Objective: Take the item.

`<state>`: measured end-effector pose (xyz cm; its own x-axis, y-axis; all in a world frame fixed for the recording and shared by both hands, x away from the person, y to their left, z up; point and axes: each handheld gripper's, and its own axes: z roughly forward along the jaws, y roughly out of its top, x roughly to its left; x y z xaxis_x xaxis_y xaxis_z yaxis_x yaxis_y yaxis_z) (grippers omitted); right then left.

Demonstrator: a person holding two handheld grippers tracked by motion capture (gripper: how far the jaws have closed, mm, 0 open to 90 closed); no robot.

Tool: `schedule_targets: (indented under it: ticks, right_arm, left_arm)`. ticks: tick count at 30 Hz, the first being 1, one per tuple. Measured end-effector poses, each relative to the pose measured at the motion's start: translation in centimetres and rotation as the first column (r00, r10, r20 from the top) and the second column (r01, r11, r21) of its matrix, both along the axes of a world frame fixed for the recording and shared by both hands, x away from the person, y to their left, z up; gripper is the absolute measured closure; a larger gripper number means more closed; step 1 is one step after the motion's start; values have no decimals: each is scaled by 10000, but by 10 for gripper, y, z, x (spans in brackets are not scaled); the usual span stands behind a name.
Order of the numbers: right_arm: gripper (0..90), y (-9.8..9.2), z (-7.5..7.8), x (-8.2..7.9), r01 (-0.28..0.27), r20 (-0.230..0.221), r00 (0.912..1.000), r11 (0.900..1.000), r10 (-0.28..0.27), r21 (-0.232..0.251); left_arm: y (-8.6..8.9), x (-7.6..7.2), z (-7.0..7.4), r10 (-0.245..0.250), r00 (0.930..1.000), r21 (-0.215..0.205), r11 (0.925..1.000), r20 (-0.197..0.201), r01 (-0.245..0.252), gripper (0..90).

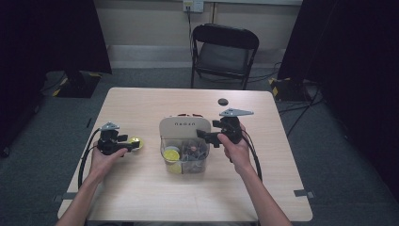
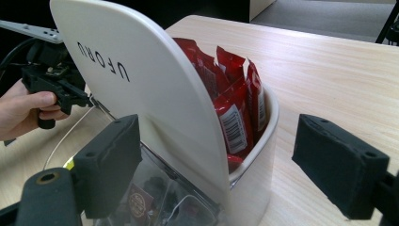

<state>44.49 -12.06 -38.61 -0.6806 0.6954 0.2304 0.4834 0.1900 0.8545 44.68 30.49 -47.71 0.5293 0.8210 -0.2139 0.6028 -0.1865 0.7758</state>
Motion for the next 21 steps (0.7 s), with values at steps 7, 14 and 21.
schedule_targets:
  ticks: [7,14,21]
  right_arm:
    - [154,3,-3,2,24,-67,10000,9999,-25,-132]
    - [181,3,-2,1,82,-42,10000,10000,-82,-12]
    - [286,0,4,0,-48,61,10000,9994,46,344]
  left_arm:
    - [0,-20,11,-217,9995,-14,9998,246,217,244]
    - [-9,-44,10,-823,9962,344,9961,283,814,242]
    - [-22,-58,-3,-1102,9939,813,9907,44,1095,234]
